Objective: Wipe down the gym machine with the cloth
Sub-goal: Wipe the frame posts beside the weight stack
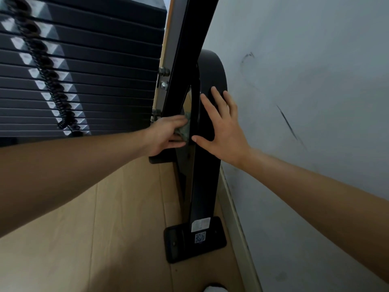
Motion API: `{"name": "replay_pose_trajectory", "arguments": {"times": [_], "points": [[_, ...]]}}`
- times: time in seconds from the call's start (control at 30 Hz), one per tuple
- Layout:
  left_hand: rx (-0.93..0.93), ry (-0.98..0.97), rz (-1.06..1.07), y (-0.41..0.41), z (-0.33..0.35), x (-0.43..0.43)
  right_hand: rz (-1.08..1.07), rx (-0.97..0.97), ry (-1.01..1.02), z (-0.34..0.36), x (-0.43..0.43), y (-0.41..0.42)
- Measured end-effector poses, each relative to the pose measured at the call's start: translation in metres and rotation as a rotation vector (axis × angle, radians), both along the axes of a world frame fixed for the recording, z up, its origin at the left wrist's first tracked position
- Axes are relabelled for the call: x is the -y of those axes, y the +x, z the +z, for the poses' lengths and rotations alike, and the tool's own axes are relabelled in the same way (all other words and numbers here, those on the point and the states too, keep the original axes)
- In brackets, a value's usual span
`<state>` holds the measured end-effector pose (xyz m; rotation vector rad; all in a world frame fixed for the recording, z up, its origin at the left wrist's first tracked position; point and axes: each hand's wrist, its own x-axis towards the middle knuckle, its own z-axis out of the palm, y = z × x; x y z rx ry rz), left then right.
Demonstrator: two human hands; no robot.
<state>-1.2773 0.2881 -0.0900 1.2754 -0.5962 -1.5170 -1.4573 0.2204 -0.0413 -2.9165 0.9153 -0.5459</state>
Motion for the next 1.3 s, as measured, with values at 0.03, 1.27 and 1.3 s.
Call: {"name": "replay_pose_trajectory", "arguments": {"times": [0.03,1.27,1.3], "points": [[0.014,0.013,-0.022,0.001,-0.004,-0.001,0.010,0.007,-0.009,-0.002,0.001,-0.001],[0.491,-0.137,-0.123,0.023,-0.082,-0.014,0.082,0.071,-0.073,-0.019,0.012,-0.008],[0.701,-0.261,-0.160,0.026,-0.089,-0.012,0.087,0.056,-0.078,-0.018,0.013,-0.009]]}}
